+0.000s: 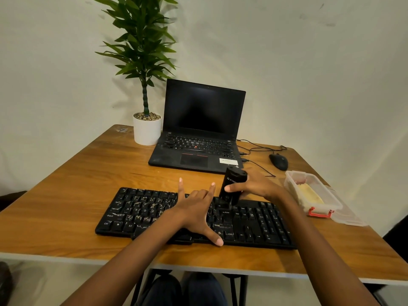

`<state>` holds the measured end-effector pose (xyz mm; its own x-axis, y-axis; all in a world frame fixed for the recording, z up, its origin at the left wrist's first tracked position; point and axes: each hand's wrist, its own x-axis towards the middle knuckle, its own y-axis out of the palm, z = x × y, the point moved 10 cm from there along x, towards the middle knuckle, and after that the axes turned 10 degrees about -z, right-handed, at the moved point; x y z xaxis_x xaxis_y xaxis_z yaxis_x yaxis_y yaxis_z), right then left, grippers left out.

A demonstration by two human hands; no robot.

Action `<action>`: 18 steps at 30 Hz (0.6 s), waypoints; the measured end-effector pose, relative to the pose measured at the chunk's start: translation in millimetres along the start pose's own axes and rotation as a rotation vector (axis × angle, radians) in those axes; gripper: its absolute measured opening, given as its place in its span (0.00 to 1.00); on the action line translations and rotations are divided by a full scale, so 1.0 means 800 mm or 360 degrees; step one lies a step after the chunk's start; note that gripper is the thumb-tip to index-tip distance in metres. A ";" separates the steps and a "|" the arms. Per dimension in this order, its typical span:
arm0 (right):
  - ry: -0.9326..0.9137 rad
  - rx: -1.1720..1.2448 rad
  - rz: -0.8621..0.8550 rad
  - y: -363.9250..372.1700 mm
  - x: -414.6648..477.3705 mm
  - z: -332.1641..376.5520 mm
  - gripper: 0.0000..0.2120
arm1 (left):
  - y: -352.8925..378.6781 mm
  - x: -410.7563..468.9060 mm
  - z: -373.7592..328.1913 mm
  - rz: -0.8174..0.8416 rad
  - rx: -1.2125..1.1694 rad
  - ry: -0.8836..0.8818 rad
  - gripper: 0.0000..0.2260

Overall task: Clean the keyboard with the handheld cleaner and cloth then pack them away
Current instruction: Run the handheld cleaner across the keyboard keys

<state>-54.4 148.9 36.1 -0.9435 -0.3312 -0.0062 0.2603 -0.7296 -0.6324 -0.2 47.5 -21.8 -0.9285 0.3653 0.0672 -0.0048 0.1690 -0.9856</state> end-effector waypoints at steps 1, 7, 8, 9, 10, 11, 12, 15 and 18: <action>0.0008 0.0041 0.0050 0.005 -0.003 -0.001 0.14 | 0.000 0.000 0.000 0.0002 0.0005 -0.0004 0.61; 0.0030 0.0097 0.0116 0.004 -0.020 0.004 0.12 | 0.002 0.001 0.002 0.0018 0.0012 -0.0013 0.61; 0.0034 0.0112 0.0165 0.009 -0.024 0.005 0.13 | 0.002 0.001 0.001 0.0021 0.0015 -0.0013 0.61; 0.0052 0.0108 0.0208 0.012 -0.028 0.004 0.13 | 0.002 0.001 0.001 0.0024 0.0017 -0.0013 0.61; 0.0073 0.0087 0.0221 0.012 -0.031 0.002 0.12 | 0.002 0.001 0.001 0.0025 0.0018 -0.0014 0.61; 0.0084 0.0058 0.0190 0.010 -0.032 0.002 0.12 | 0.002 0.001 0.001 0.0024 0.0019 -0.0016 0.61; 0.0082 0.0039 0.0122 0.006 -0.032 0.002 0.12 | 0.002 0.001 0.001 0.0024 0.0020 -0.0016 0.61; 0.0056 0.0114 0.0017 0.006 -0.037 0.000 0.11 | 0.003 0.001 0.000 0.0030 0.0026 -0.0013 0.61; 0.0104 0.0146 0.0061 0.010 -0.048 -0.005 0.10 | 0.002 0.000 0.001 0.0033 0.0034 -0.0016 0.61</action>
<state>-17.1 158.0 28.4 -0.9430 -0.3226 -0.0815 0.3116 -0.7699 -0.5570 -0.5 47.1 -23.8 -0.9322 0.3590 0.0453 0.0065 0.1417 -0.9899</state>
